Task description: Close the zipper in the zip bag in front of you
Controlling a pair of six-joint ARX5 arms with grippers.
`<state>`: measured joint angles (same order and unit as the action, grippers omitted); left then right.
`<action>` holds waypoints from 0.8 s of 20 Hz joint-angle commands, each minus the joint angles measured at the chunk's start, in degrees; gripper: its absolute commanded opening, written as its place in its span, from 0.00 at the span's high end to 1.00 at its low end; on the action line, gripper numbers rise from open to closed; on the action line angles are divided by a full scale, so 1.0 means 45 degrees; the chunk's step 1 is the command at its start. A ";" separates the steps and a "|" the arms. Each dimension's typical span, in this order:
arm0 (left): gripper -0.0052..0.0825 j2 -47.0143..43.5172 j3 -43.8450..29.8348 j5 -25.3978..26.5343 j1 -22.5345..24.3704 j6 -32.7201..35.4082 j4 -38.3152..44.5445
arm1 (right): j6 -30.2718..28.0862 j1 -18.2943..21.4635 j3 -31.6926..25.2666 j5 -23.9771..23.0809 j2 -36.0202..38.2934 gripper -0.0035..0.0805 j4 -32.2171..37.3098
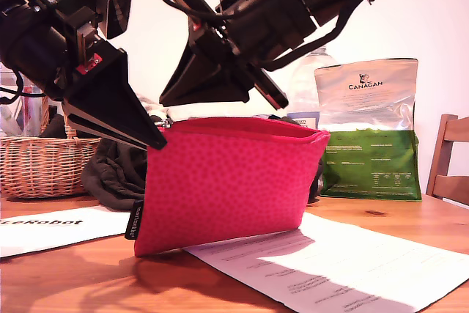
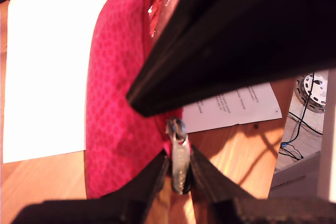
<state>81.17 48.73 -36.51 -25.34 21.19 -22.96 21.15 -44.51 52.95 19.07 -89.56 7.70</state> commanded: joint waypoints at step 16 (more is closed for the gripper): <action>0.96 0.0185 0.0010 0.1413 0.0010 0.3303 0.0427 | -1.4902 -0.0646 0.1341 -0.0068 0.0248 0.69 -0.3604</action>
<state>81.17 48.73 -29.91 -25.34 35.55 -22.00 -44.62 -47.03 59.02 18.87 -89.47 -8.49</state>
